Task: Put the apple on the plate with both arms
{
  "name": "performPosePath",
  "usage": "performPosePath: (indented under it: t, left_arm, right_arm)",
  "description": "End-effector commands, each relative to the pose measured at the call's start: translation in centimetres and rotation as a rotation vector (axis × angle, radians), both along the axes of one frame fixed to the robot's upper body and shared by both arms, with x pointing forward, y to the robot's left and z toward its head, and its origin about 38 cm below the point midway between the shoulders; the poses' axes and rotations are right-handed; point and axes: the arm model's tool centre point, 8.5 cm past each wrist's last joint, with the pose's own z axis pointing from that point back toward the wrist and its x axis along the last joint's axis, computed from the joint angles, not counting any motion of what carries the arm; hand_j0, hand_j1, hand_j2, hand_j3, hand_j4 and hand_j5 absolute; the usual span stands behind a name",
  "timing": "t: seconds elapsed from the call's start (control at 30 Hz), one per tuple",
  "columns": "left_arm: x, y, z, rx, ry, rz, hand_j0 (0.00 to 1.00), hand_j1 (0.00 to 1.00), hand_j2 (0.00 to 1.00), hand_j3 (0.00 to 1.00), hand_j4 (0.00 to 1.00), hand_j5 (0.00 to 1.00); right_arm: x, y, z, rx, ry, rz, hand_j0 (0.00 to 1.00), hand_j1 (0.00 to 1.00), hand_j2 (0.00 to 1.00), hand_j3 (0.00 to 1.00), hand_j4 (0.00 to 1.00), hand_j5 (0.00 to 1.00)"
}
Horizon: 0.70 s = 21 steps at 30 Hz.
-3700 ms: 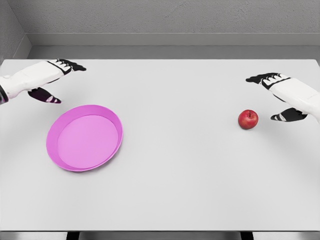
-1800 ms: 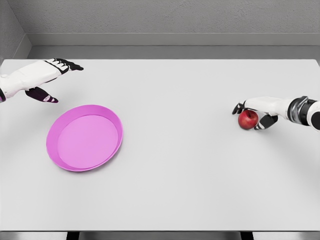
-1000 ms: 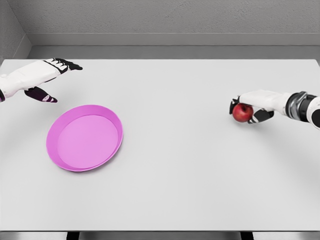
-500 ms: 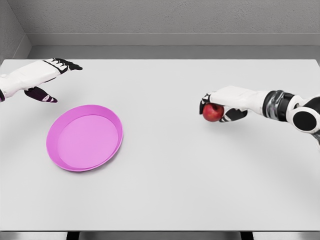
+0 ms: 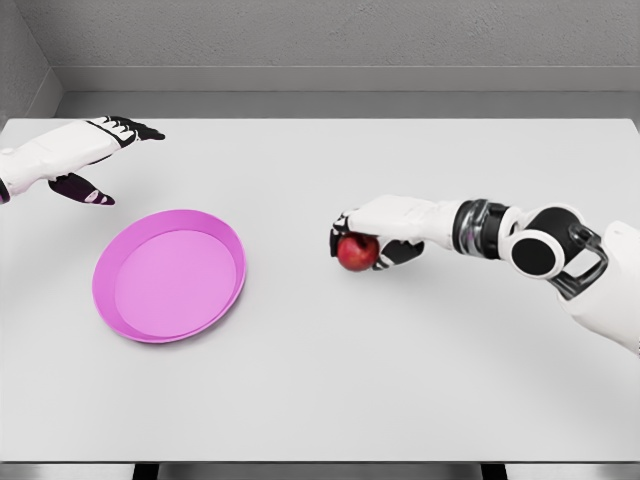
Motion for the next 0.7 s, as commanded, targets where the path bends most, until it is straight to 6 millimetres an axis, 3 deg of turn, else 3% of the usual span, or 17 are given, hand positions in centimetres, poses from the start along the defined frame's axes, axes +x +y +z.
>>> performPosePath:
  t: [0.0, 0.2, 0.23, 0.27, 0.3, 0.57, 0.6, 0.67]
  left_arm:
    - [0.0, 0.0, 0.1, -0.006, -0.001, 0.002, 1.0, 1.0, 1.0, 1.0, 1.0, 1.0]
    - [0.0, 0.0, 0.1, -0.006, -0.001, 0.002, 1.0, 1.0, 1.0, 1.0, 1.0, 1.0]
    - [0.0, 0.0, 0.0, -0.006, 0.0, 0.002, 1.0, 1.0, 1.0, 1.0, 1.0, 1.0]
    - [0.0, 0.0, 0.0, -0.006, 0.0, 0.002, 1.0, 1.0, 1.0, 1.0, 1.0, 1.0]
    - [0.0, 0.0, 0.0, -0.006, 0.0, 0.002, 1.0, 1.0, 1.0, 1.0, 1.0, 1.0]
    - [0.0, 0.0, 0.0, -0.006, 0.0, 0.002, 1.0, 1.0, 1.0, 1.0, 1.0, 1.0]
    - [0.0, 0.0, 0.0, -0.006, 0.0, 0.002, 1.0, 1.0, 1.0, 1.0, 1.0, 1.0]
    - [0.0, 0.0, 0.0, -0.006, 0.0, 0.002, 1.0, 1.0, 1.0, 1.0, 1.0, 1.0]
  right_arm:
    - [-0.4, 0.8, -0.6, -0.002, 0.015, 0.022, 0.55, 0.55, 0.55, 0.55, 0.55, 0.55]
    - [-0.5, 1.5, -0.6, -0.002, 0.018, 0.033, 0.56, 0.56, 0.56, 0.56, 0.56, 0.56]
    - [-0.5, 1.4, -0.6, -0.003, 0.019, 0.029, 0.63, 0.63, 0.63, 0.63, 0.63, 0.63]
    - [-0.5, 1.4, -0.6, -0.003, 0.02, 0.027, 0.85, 0.85, 0.85, 0.85, 0.85, 0.85]
    - [-0.4, 1.4, -0.6, -0.003, 0.02, 0.026, 1.0, 1.0, 1.0, 1.0, 1.0, 1.0]
    - [-0.3, 0.9, -0.4, -0.006, 0.015, 0.016, 1.0, 1.0, 1.0, 1.0, 1.0, 1.0]
    - [-0.1, 0.5, -0.2, -0.01, 0.009, 0.006, 1.0, 1.0, 1.0, 1.0, 1.0, 1.0]
    - [0.9, -2.6, 1.4, -0.031, -0.034, -0.056, 1.0, 1.0, 1.0, 1.0, 1.0, 1.0]
